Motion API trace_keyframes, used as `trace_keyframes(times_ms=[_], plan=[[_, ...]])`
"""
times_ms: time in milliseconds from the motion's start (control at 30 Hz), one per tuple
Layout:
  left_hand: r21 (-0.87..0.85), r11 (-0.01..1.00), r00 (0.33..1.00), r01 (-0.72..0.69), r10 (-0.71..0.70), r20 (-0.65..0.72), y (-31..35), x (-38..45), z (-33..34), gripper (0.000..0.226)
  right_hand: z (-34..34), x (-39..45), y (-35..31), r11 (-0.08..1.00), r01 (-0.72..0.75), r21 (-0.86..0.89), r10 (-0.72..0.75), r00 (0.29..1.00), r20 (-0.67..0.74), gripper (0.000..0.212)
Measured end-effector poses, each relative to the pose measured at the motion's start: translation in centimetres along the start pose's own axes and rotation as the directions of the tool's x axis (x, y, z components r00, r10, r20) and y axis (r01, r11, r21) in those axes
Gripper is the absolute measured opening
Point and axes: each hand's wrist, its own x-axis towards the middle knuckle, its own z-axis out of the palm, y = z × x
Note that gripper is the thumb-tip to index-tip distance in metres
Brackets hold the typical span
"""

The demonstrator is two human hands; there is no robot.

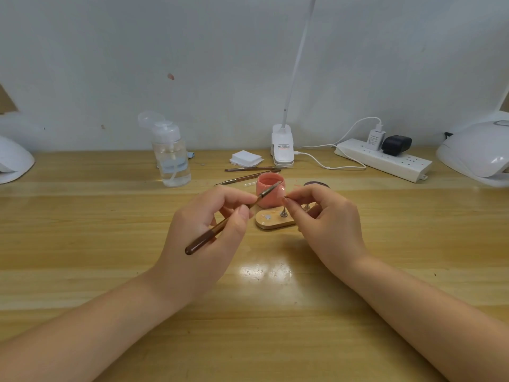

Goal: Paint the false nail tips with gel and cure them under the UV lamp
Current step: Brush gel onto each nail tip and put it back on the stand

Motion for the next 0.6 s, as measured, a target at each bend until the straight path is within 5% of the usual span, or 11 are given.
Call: trace_keyframes(times_ms=[267,433,600], plan=[[-0.033,0.999,1.000,-0.026,0.026,0.000,-0.13,-0.18,-0.22,0.020,-0.07,0.18,0.09,0.998,-0.044,0.052,0.044,0.999,0.007,0.011],[-0.167,0.980,0.992,0.112,-0.120,-0.041,-0.25,0.08,0.12,0.021,0.06,0.27,0.14,0.990,-0.084,0.116,0.081,0.996,0.032,0.010],[-0.201,0.973,0.994,0.109,-0.109,0.011,-0.38,-0.02,0.03,0.023,0.08,0.32,0.09,0.986,-0.085,0.145,0.078,0.996,0.048,0.009]])
